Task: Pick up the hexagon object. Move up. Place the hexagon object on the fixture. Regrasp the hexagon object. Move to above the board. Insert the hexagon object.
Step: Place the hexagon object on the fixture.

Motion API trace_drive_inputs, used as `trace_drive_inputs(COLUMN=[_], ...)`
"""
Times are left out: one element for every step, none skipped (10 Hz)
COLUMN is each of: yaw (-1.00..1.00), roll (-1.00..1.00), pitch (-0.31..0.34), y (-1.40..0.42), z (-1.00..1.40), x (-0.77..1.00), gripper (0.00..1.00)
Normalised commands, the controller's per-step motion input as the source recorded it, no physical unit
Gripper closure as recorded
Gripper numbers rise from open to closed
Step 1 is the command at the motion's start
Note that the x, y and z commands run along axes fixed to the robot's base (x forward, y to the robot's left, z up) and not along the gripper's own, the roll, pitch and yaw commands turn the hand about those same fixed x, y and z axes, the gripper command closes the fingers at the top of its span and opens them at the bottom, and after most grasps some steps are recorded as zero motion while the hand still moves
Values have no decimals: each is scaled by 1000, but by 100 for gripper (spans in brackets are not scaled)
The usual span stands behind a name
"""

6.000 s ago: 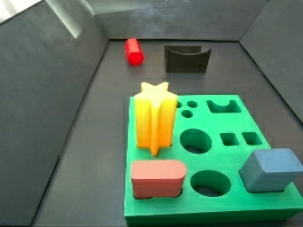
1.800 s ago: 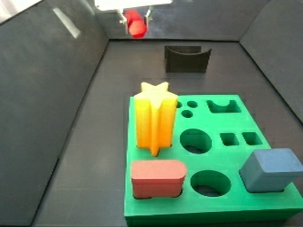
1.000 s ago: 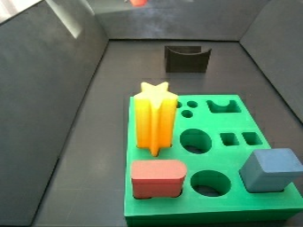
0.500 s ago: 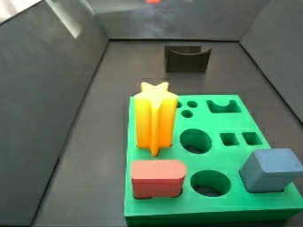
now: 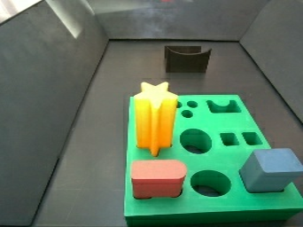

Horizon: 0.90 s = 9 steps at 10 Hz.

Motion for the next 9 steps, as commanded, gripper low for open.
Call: trace_drive_inputs(yaw=[20, 29, 33, 30, 27, -2, -12, -20, -34], roll=[109, 117, 122, -1000, -1000, -1000, -1000, -1000, -1000], pitch=[152, 162, 167, 100, 95, 78, 84, 107, 126], y=[-66, -48, -43, 196, 200, 158, 90, 63, 57], z=[41, 31, 26, -463, -457, -255, -114, -48, -35], x=[1000, 1000, 1000, 846, 790, 726, 610, 469, 312], gripper=[100, 100, 100, 100, 100, 100, 100, 100, 100])
